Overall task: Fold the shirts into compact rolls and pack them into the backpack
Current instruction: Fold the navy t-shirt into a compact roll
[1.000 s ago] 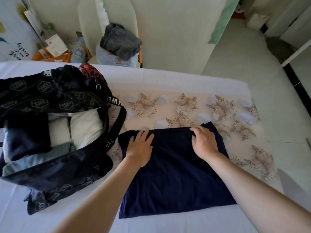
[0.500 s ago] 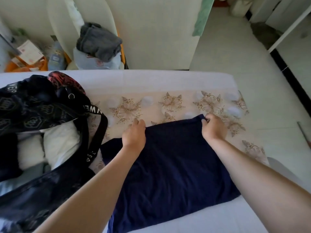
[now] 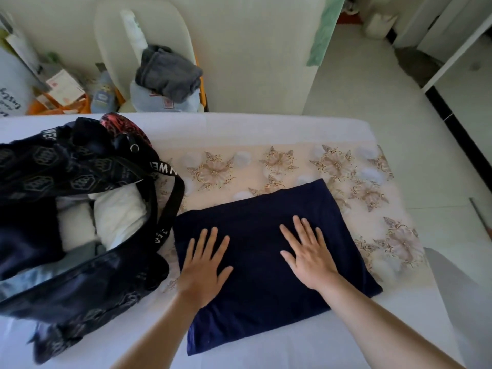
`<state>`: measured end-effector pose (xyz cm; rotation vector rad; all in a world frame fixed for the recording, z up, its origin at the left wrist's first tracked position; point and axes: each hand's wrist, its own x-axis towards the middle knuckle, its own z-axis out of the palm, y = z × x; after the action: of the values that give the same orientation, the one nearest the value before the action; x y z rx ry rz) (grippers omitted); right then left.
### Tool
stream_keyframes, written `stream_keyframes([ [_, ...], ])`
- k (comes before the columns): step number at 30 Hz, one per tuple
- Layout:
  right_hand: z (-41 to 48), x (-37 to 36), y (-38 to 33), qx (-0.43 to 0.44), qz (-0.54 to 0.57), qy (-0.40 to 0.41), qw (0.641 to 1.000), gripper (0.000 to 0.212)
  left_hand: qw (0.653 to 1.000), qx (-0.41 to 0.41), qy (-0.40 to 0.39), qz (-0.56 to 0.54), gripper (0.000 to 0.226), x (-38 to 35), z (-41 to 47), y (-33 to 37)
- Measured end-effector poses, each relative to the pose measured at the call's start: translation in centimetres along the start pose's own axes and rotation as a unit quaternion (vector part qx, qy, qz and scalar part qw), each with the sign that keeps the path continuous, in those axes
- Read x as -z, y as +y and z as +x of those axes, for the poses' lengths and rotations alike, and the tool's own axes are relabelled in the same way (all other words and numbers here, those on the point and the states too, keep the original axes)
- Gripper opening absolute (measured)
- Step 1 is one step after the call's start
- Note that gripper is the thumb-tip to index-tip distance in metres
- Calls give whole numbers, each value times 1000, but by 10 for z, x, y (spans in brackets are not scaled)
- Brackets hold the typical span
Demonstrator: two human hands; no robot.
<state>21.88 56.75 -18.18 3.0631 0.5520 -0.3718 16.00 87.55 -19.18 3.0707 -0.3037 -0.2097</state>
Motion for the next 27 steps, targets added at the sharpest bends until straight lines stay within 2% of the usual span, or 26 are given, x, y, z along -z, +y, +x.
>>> stream_keyframes([
  [2,-6,5,-4,-22,-14,-10,1000,67,999,22,-23,15,71,4,-9,-7],
  [5,-19,15,-18,-43,-17,-9,999,62,999,39,14,-15,64,19,-21,0],
  [8,-50,18,-33,6,16,-10,1000,66,993,-52,49,-93,47,32,-50,17],
  [11,-88,13,-41,56,40,-67,995,76,987,-106,-13,-122,59,32,-81,27],
  [14,-117,6,-43,45,28,-102,993,85,984,-125,-32,-126,59,24,-99,22],
  [16,-127,6,-46,18,28,-121,992,85,980,-140,-18,-138,49,22,-109,14],
  [19,-128,17,-65,-20,45,-124,991,79,983,-153,-9,-103,52,26,-122,5],
  [23,-118,28,-110,46,73,-80,993,66,993,-68,2,-100,31,30,-134,5],
  [27,-118,23,-155,48,72,-153,984,61,987,53,-26,-148,36,32,-138,14],
])
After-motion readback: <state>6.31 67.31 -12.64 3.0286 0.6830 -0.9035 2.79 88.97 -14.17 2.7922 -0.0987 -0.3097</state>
